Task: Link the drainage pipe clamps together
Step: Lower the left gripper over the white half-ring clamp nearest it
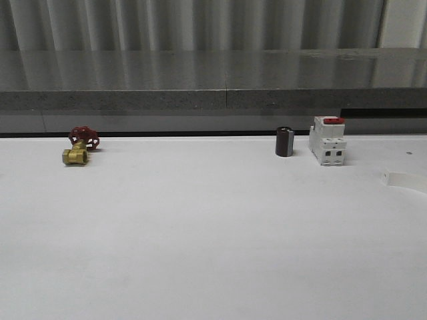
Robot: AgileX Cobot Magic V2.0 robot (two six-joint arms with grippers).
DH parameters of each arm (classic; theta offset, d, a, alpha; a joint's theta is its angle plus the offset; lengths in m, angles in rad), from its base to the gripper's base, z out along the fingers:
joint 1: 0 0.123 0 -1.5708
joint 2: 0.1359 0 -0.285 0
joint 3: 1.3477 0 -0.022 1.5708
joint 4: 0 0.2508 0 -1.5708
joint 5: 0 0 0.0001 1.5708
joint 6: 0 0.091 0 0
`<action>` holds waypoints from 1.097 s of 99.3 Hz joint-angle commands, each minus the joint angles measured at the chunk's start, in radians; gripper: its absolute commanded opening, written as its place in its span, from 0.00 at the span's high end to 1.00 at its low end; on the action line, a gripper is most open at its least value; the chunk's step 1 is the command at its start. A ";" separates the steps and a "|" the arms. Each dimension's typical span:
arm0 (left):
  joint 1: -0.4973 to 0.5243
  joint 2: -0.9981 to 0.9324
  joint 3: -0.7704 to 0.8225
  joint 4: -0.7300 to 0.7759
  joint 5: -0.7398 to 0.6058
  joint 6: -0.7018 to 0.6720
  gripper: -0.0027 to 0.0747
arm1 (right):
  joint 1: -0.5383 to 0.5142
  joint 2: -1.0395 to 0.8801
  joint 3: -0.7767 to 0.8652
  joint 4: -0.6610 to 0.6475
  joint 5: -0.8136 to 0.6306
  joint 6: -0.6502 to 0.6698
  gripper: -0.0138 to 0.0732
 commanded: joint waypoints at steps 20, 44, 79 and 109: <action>-0.010 -0.030 0.034 0.019 -0.087 -0.009 0.99 | -0.001 -0.015 -0.015 -0.004 -0.074 -0.012 0.98; -0.010 -0.012 -0.039 -0.005 -0.082 -0.009 0.99 | -0.001 -0.015 -0.015 -0.004 -0.074 -0.012 0.98; -0.010 0.260 -0.427 -0.084 0.314 -0.009 0.99 | -0.001 -0.015 -0.015 -0.004 -0.074 -0.012 0.98; -0.010 0.578 -0.710 -0.098 0.535 -0.009 0.99 | -0.001 -0.015 -0.015 -0.004 -0.074 -0.012 0.98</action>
